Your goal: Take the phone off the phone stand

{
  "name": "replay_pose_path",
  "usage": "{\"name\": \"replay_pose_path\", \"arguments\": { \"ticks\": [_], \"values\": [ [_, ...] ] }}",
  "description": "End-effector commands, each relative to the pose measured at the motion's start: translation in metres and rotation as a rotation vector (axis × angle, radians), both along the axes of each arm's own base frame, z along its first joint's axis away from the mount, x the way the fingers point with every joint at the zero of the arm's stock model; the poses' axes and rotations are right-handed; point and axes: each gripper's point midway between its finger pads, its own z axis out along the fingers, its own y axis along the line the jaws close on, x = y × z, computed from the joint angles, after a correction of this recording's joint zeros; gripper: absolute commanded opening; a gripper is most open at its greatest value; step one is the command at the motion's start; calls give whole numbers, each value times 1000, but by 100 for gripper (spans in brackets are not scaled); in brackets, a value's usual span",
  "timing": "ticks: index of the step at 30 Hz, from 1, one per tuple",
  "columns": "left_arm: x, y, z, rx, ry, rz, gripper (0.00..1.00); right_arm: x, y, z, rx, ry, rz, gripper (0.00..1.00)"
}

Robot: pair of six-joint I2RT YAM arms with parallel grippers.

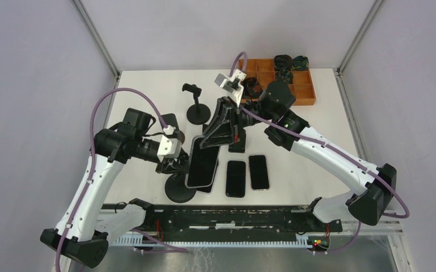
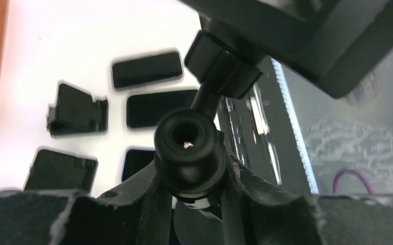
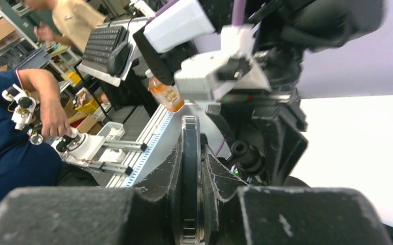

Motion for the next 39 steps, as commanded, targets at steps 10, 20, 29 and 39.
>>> {"name": "replay_pose_path", "arguments": {
  "ticks": [10,20,29,39],
  "values": [
    [-13,25,-29,151,-141,-30,2,27,-66,113,295,-214,-223,0],
    [-10,23,-14,127,-178,-24,2,157,-122,25,-165,-187,-782,0],
    [-10,16,13,65,-184,-21,2,222,-208,-193,-819,50,-1129,0],
    [-10,12,19,41,-177,-33,2,203,-237,-295,-1149,98,-1030,0]
  ]
}}
